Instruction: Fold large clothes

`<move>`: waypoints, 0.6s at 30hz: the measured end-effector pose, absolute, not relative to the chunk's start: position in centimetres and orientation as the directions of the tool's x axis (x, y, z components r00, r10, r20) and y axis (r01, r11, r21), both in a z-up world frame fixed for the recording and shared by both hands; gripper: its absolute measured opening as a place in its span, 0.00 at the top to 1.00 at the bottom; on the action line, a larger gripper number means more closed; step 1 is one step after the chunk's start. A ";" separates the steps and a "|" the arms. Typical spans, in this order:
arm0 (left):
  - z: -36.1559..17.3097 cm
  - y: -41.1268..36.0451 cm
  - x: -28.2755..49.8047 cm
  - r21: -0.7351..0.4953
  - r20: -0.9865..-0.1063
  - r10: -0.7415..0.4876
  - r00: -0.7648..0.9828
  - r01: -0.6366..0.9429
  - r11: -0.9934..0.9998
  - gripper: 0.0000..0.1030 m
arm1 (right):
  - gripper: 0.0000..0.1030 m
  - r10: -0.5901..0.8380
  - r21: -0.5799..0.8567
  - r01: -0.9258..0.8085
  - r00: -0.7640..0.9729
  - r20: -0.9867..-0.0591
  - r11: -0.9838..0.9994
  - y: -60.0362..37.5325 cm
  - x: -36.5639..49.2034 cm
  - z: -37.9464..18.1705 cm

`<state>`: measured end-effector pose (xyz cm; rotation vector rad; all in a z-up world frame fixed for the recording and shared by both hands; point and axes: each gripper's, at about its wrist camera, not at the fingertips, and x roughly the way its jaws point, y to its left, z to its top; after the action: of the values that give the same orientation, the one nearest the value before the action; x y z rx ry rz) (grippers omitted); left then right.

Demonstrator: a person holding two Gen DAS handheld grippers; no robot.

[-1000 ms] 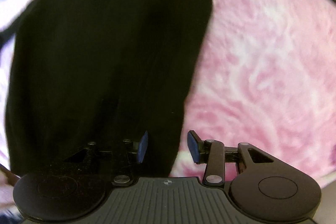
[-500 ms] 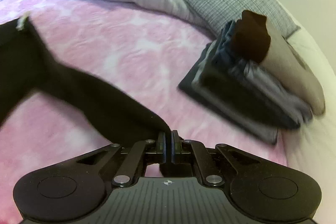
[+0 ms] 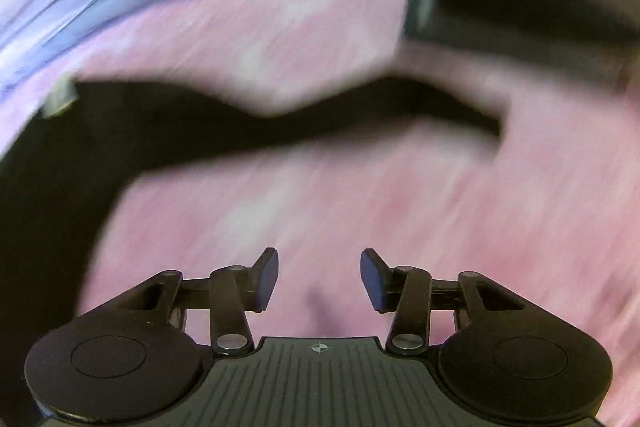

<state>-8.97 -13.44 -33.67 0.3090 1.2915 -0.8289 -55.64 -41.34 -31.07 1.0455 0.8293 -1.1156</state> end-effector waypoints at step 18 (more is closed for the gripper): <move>-36.4 -11.2 -5.1 -0.289 -0.927 -0.372 -0.054 0.734 0.614 0.94 | 0.96 -0.130 0.555 0.830 0.556 -0.821 0.042 -26.3 -36.9 -36.0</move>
<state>-5.07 -11.19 -36.44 0.3416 1.3468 -0.9288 -36.90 -26.29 -35.97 1.3322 0.6748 -0.8273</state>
